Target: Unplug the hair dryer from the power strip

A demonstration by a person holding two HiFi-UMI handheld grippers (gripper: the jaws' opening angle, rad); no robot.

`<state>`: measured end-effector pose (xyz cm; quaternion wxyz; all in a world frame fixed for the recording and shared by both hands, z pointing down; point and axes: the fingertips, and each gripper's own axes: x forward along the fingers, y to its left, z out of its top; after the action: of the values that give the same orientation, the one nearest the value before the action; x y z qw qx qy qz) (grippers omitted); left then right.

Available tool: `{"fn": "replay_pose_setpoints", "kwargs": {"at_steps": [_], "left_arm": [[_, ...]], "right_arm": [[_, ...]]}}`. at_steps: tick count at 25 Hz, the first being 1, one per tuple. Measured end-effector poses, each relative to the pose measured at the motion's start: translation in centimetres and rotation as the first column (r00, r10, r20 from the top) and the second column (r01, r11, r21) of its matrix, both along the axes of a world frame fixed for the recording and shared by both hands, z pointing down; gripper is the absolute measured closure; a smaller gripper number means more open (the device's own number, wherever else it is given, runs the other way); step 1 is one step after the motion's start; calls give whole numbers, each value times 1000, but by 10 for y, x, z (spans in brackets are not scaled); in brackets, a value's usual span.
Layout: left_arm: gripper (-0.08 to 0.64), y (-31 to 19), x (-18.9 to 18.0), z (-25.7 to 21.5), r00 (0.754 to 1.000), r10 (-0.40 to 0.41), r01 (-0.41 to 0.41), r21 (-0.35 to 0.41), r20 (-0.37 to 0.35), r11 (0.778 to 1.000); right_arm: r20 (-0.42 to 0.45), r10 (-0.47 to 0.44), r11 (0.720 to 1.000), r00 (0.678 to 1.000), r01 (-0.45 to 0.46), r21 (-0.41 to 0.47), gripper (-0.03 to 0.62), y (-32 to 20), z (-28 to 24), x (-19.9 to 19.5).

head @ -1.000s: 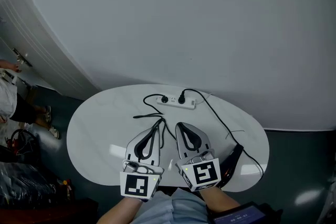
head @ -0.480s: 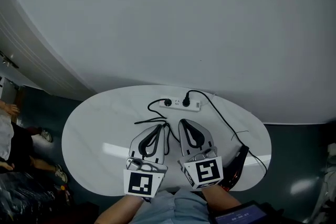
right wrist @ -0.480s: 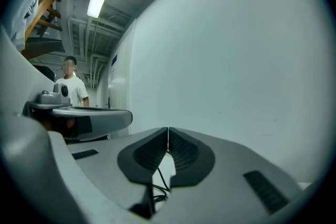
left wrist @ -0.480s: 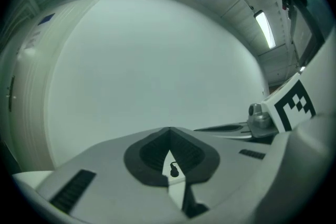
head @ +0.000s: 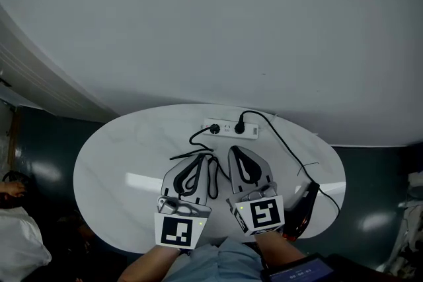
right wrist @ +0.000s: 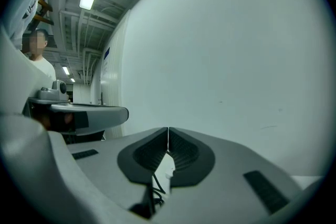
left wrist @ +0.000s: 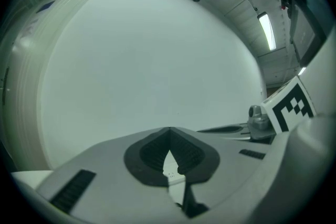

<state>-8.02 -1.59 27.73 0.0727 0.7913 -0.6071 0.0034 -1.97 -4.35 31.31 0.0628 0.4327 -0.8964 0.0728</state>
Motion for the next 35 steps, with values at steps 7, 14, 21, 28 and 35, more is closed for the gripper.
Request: {"fn": "replay_pose_setpoints", "kwargs": {"at_steps": [7,14,21,28,35], "left_arm": [[558,-13,-9,14,999,26,-26,-28,-29,999],[558,-17,-31,25,1000,23,-23,-64,-6,998],[558,-30,-45,41,1000,7,-6,-77,23,997],[560,-48,-59,60,998,4,1,-86,64,996],[560,-65,-63,82,995,43,-33,-108,94,994]], "right_arm": [[-43,45,999,998,-46,-15,590,-20,15,-1],[-52,39,999,998,-40,-21,589,-26,28,-10],[-65,33,998,997,-37,-59,591,-27,58,-9],[-72,28,996,997,-34,-84,590,-40,82,-10],[-86,8,992,996,-19,-125,589,-48,106,-15]]}}
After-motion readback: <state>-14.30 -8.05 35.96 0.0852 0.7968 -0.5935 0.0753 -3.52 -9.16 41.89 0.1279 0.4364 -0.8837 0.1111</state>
